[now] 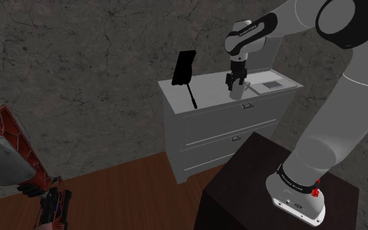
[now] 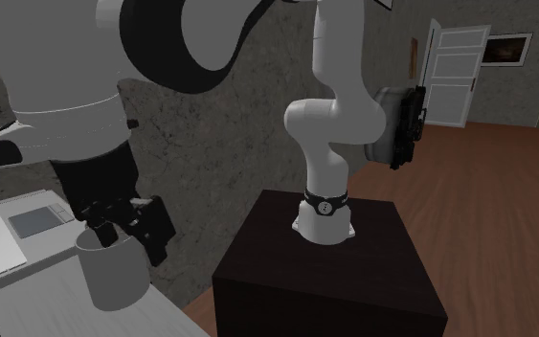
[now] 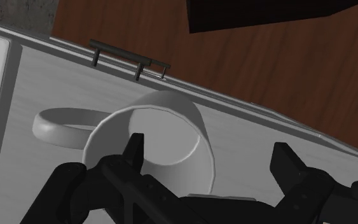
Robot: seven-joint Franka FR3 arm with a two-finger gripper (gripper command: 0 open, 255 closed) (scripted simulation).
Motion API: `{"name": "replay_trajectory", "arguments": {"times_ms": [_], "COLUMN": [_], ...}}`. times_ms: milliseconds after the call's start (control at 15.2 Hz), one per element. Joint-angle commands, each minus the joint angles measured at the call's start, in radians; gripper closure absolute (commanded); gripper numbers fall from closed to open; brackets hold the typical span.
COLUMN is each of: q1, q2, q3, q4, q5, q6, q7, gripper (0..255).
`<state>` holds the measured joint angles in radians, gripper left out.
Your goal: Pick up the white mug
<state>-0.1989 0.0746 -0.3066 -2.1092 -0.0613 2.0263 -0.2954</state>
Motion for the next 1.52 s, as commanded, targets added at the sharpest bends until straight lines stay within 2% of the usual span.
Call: {"name": "replay_trajectory", "arguments": {"times_ms": [0, 66, 132, 726, 1452], "q1": [-0.001, -0.001, -0.001, -0.001, 0.003], "q2": [0.013, 0.013, 0.013, 0.013, -0.049], "q3": [0.0, 0.0, 0.0, 0.0, 0.001], "q4": [-0.002, -0.001, -0.002, -0.001, 0.08], "q5": [0.004, 0.004, 0.004, 0.004, -0.012], "q6": [0.015, 0.015, 0.016, 0.015, -0.127], "q7": [-0.003, -0.003, -0.002, -0.003, 0.002], "gripper": [0, 0, 255, 255, 255]}}
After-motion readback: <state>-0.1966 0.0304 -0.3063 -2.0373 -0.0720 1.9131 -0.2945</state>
